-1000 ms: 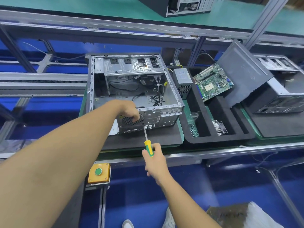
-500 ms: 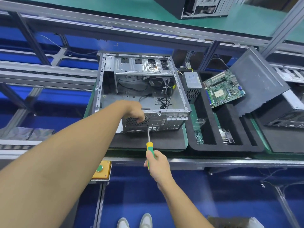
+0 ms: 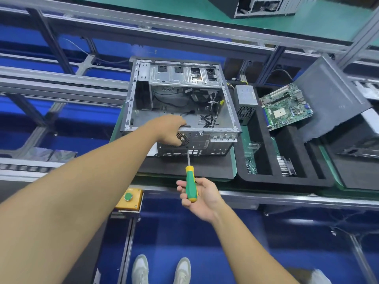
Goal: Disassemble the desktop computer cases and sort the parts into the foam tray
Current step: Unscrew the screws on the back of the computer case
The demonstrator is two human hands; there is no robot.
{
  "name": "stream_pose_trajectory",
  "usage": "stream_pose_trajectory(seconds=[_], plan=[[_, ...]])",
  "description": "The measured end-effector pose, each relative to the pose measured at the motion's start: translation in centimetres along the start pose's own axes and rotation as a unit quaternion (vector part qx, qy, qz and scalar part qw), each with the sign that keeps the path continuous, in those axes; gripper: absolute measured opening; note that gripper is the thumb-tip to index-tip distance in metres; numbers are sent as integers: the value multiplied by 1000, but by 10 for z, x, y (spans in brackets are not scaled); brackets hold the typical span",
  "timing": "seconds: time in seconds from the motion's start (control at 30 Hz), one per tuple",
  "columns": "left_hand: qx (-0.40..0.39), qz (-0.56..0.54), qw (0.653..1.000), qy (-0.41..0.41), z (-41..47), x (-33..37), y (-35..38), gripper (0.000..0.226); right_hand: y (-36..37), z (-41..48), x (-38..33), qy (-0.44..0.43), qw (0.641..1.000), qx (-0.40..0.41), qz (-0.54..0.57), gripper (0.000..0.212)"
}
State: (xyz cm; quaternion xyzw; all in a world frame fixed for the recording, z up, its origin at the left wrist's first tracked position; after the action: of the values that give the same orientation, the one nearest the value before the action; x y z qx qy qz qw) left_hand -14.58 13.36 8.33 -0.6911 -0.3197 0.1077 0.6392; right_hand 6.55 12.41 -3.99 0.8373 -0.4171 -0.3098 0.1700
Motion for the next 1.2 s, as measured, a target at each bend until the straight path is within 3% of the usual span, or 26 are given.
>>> stream_pose_trajectory(seconds=[0.17,0.23,0.3,0.37,0.47,0.5,0.53,0.57,0.6,0.67,0.7,0.73,0.8,0.87,1.03,1.13,1.2], plan=[[58,-10,998,32,-7,2,-7,25,-9,2,4,-32,998,-10,53,41],[63,-15,997,31,-8,2,-8,30,-18,2,2,-82,996,47,6,37],[64,-28,997,28,-10,2,-9,37,-25,-4,-9,-163,968,144,-124,35],[69,-45,996,24,-11,2,-11,40,-19,-21,-27,-252,876,252,-327,36],[67,-43,997,14,-11,1,-11,48,-1,-41,-40,-294,619,395,-612,33],[68,-42,997,12,-11,1,-11,50,3,-47,-42,-300,571,415,-641,31],[71,-40,997,11,-12,1,-11,51,3,-47,-43,-305,572,414,-639,30],[74,-36,997,11,-12,0,-12,51,-1,-44,-41,-316,626,394,-594,28],[76,-33,996,12,-12,1,-12,51,-8,-39,-37,-318,715,361,-507,27],[74,-23,997,15,-13,1,-10,51,-24,-22,-19,-247,902,277,-222,28],[76,-17,997,14,-14,2,-8,51,-26,-14,-5,-180,952,231,-85,32],[84,-14,996,9,-16,1,-8,53,-23,-8,6,-118,977,177,13,37],[117,-21,993,-10,-21,-5,-10,57,-12,-4,15,-53,989,84,113,47],[150,-31,988,-23,-27,-10,-12,51,-7,-5,16,-37,988,30,144,46],[176,-54,983,-26,-40,-15,-14,43,-4,-5,17,-55,984,11,170,33],[186,-71,979,-30,-41,-16,-19,44,-13,-8,5,-139,983,118,-7,28],[182,-72,980,-40,-41,-17,-20,46,-15,-24,-14,-238,915,228,-233,24]])
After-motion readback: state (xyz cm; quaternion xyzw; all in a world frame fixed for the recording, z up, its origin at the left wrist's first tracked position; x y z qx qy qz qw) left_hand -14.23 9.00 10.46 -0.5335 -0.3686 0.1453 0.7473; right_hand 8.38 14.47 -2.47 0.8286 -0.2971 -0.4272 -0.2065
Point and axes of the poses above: each hand's wrist, its own z-axis towards the middle knuckle, its own y-axis out of the palm, x = y × z, the point moved 10 cm from there along z, towards the middle knuckle, and after that the axes turned 3 degrees about x, right-handed, at the moved point
